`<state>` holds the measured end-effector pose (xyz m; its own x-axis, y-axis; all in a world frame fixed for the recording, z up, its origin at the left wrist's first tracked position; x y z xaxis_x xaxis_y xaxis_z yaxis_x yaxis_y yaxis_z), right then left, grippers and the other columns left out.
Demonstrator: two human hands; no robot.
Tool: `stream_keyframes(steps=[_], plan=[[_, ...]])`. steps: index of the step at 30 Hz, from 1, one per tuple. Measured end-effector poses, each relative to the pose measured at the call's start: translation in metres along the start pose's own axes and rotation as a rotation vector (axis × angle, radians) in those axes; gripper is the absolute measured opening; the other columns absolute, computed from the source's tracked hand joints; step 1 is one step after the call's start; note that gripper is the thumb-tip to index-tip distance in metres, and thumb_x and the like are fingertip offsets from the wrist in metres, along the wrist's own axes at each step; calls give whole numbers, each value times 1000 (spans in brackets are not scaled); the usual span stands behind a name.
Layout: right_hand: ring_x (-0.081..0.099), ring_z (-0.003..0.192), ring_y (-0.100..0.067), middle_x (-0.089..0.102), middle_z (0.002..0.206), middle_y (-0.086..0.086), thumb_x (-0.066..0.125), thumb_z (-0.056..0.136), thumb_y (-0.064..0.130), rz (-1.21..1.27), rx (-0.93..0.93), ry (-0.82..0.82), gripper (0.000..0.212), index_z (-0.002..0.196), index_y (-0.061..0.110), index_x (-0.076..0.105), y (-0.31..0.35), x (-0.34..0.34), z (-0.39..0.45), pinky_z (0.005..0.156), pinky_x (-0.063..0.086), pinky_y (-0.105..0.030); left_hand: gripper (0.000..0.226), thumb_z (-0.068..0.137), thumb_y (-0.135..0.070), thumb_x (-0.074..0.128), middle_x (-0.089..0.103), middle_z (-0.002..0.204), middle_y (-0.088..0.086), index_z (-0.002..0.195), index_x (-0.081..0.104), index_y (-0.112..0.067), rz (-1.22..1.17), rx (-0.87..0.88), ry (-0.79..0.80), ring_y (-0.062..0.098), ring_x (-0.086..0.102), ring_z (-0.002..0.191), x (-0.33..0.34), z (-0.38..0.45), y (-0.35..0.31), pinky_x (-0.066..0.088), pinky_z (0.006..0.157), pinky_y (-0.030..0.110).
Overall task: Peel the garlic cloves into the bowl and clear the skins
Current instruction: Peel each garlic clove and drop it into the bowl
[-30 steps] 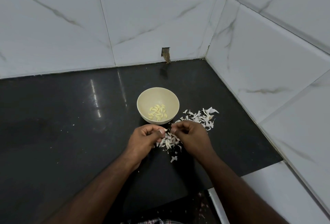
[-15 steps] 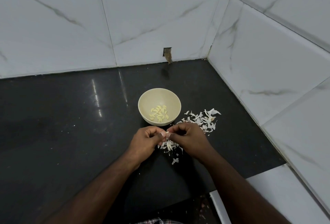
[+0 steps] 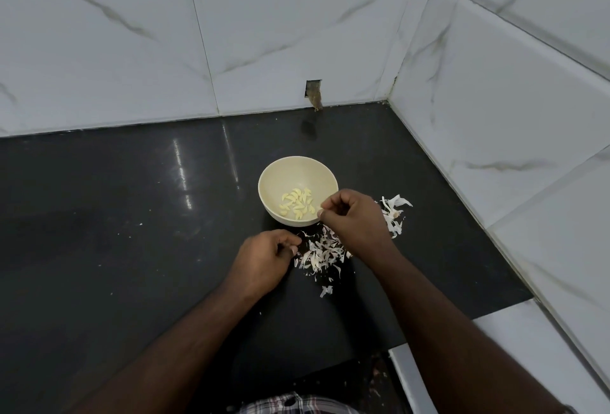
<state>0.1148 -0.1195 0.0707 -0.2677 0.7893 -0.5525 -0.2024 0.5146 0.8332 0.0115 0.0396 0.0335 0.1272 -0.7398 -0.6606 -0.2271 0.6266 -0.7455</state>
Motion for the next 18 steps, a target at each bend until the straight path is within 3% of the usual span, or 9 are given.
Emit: stream_keyframes(steps=[4,6,9,13,18], plan=[[60,64,4,67,70,15,71,87,24,-55,-49,1,12,98,23,78,6,1,4,65,46,-15,12,90,-24,70,67,89,-18,98,76,-30,106,61,36,-1,60,86,3,0,3,38,70,7],[58,60,5,65,65,17,70,88,22,-20,-37,-28,11,95,23,78,2,-2,1,60,43,-12,11,88,-24,71,62,86,-17,95,76,-31,152,93,61,1,57,83,9,-1,4,41,72,14],[59,63,4,68,72,16,69,87,18,-95,-3,18,12,94,23,78,-14,-5,-8,66,47,-17,13,89,-32,70,60,89,-16,102,73,-33,192,108,68,3,57,86,18,-2,2,49,76,28],[61,81,0,74,97,11,67,87,21,-314,6,237,16,99,23,78,-37,2,-22,79,49,-22,27,93,-43,62,62,101,-10,117,67,-34,322,121,66,14,57,104,28,-3,-6,51,82,34],[63,82,-4,72,89,13,66,89,22,-296,47,216,11,93,24,76,-43,1,-30,76,49,-24,19,93,-36,60,59,104,-11,111,66,-34,326,114,63,14,55,106,33,-3,-5,50,84,33]])
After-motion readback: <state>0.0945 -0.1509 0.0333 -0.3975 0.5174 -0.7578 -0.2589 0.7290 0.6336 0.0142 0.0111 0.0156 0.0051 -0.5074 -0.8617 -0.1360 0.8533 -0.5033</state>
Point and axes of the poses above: each hand's wrist, its own z-axis towards the middle knuckle, its own x-axis out of the palm, y = z × x, the point moved 1 cm from there along z, towards the middle knuckle
